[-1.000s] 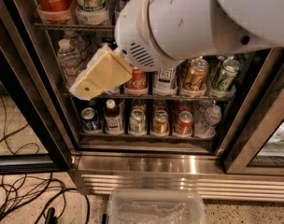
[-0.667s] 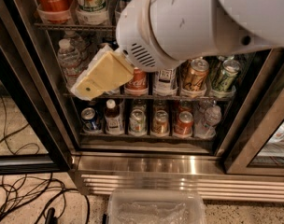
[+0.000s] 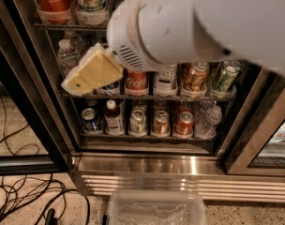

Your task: Pick 7up can from top shelf of fridge

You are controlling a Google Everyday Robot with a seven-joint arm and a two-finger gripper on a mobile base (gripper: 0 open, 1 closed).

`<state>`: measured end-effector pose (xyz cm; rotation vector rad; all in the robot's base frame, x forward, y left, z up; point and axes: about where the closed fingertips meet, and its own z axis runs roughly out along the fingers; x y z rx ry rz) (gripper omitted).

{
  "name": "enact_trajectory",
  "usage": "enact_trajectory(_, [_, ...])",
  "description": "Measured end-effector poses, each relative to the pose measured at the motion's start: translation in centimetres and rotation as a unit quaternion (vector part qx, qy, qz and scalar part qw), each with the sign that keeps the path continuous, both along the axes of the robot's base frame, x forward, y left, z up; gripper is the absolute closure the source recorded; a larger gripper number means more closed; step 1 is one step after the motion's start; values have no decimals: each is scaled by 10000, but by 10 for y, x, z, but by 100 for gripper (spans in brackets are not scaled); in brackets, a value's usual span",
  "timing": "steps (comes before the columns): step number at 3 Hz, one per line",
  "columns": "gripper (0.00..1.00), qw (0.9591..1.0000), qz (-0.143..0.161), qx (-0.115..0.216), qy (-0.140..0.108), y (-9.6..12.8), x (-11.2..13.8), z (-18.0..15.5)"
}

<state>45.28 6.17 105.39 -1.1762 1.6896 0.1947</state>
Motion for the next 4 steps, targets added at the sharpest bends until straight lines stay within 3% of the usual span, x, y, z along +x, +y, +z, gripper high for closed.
enact_trajectory(1, [0,9992,-80,394,-82,39,17,-21])
enact_trajectory(2, [0,9952,-340,876,-273,54,41,-28])
enact_trajectory(3, [0,9903,-434,1193,-560,59,45,-1])
enact_trajectory(4, [0,9903,-434,1193,-561,59,45,-1])
